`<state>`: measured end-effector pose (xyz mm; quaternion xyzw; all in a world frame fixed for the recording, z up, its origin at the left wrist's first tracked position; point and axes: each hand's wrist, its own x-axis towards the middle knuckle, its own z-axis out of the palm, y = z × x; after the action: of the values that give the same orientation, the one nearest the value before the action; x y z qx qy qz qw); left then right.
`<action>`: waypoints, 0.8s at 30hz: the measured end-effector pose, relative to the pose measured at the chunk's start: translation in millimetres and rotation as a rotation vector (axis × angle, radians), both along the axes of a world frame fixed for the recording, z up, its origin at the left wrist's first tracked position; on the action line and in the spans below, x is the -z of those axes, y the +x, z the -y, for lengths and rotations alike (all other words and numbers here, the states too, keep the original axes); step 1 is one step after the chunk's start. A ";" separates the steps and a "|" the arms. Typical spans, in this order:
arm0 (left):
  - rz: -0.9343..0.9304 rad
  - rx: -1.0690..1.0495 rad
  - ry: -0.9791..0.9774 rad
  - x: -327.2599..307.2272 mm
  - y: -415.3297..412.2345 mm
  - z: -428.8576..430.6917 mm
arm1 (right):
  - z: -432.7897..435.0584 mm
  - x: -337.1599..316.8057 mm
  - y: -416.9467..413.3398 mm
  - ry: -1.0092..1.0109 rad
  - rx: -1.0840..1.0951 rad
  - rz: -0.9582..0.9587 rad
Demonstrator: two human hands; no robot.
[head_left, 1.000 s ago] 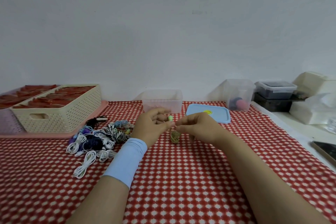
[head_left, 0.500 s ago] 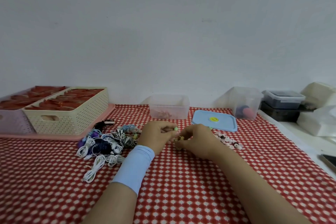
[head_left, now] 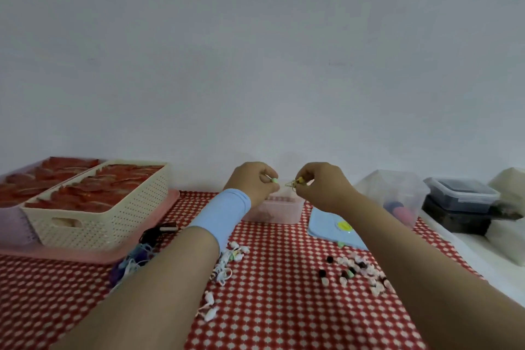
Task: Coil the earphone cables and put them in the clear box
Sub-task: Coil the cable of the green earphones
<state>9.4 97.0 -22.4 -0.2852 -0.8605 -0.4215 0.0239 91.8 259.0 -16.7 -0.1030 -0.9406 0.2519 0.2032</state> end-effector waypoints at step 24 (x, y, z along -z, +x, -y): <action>-0.128 -0.019 -0.348 25.0 -43.2 60.7 | 65.1 11.6 -57.7 0.161 -0.336 0.189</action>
<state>-33.8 36.3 -47.4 -0.3033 -0.9197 -0.2470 0.0329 34.1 193.9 -28.3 0.0487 -0.9765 0.1955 0.0770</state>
